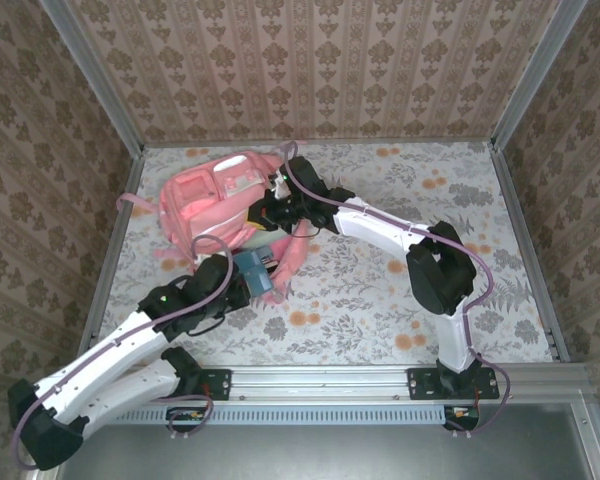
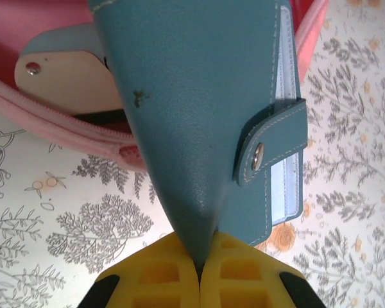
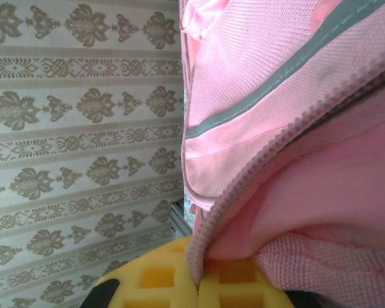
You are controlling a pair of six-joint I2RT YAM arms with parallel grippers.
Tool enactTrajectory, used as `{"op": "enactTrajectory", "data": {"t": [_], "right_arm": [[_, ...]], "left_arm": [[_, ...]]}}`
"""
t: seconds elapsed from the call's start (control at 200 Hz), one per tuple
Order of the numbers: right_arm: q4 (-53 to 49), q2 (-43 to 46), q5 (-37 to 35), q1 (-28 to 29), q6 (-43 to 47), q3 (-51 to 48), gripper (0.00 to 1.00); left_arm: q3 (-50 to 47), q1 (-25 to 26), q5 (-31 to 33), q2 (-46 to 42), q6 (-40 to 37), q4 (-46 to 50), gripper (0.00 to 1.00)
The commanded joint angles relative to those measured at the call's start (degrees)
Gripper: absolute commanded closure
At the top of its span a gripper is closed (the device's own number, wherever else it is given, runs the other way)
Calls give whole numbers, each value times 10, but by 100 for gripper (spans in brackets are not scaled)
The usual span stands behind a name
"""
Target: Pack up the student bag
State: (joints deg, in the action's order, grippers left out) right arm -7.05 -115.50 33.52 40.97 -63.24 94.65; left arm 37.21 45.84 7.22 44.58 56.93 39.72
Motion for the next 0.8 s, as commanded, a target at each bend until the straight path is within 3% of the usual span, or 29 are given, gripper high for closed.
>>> {"op": "enactTrajectory", "data": {"t": [0.0, 0.44, 0.575, 0.795], "right_arm": [[17, 14, 21, 0, -6, 6, 100], [28, 47, 23, 2, -9, -31, 100], [32, 53, 23, 4, -9, -39, 100], [34, 56, 27, 13, -9, -40, 100]], "left_arm": [[-13, -44, 4, 7, 24, -38, 100], [-56, -284, -95, 19, 42, -120, 100], [-63, -320, -125, 24, 68, -162, 100], [-58, -339, -98, 31, 93, -216, 100]]}}
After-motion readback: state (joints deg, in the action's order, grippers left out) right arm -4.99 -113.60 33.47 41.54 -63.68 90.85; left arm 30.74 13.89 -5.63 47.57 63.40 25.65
